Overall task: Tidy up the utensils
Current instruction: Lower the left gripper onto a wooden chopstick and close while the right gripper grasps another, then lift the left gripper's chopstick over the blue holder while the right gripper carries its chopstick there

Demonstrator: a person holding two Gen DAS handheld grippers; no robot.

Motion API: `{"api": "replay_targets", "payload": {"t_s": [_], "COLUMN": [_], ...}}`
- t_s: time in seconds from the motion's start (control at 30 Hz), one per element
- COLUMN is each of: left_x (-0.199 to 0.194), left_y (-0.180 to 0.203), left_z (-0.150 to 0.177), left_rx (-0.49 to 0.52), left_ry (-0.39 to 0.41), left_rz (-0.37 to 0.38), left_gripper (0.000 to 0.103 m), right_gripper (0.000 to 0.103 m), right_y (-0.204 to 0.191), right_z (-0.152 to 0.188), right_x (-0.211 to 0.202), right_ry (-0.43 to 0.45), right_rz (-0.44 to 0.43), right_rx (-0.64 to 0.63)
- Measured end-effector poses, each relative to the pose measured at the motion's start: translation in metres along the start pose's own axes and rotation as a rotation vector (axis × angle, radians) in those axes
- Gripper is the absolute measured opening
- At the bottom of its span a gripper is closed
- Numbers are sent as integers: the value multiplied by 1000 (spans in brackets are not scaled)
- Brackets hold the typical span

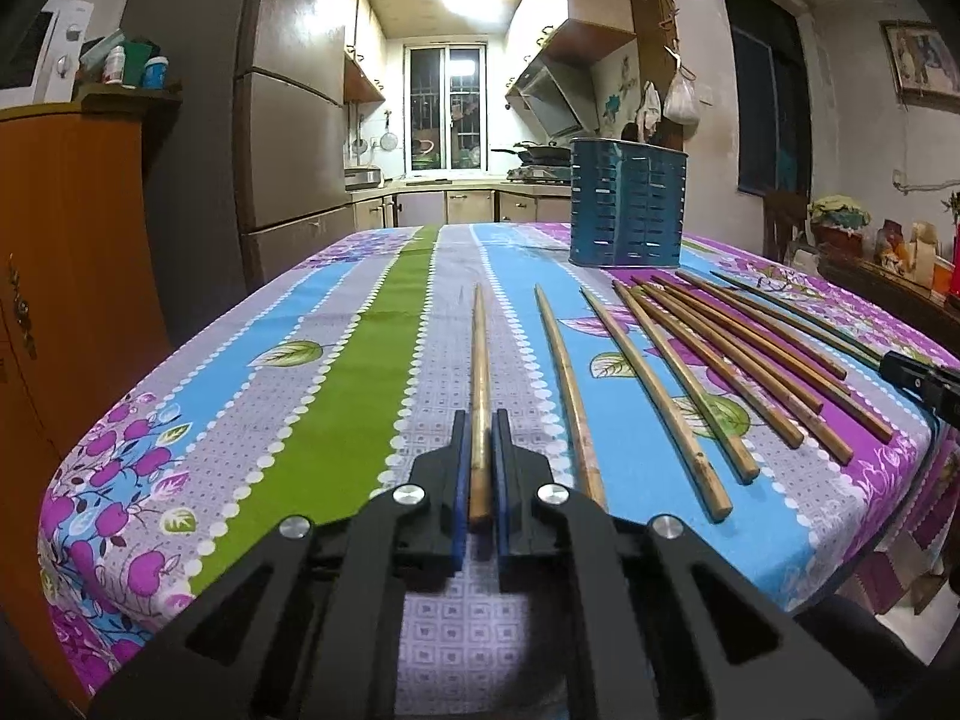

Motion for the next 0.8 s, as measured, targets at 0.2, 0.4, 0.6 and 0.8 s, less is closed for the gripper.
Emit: {"api": "replay_targets", "payload": {"t_s": [0.2, 0.4, 0.6, 0.8], "left_x": [-10, -36, -52, -44], "left_y": [-1, -2, 2, 8], "left_z": [-9, -51, -107, -171], "left_rx": [-7, 5, 54, 99], "left_ry": [19, 103, 205, 269], "left_rz": [3, 14, 29, 43], "left_gripper": [5, 5, 5, 5], "right_gripper": [8, 8, 8, 8], "right_y": [-4, -14, -28, -38], "right_z": [-20, -61, -116, -184], "right_x": [-15, -45, -69, -68], "right_ry": [47, 136, 238, 297], "right_rz": [-5, -21, -60, -106], "right_rx": [-10, -57, -126, -180]}}
Point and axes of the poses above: each gripper's, at about its wrist camera, not at the fingertips, and x roughly the way its jaws point, y to its right, z to its underside, the point moved 9 cm from there along x, roughly the way its jaws point, and after that the axes turned 5 degrees about x, right-handed, at the moved point
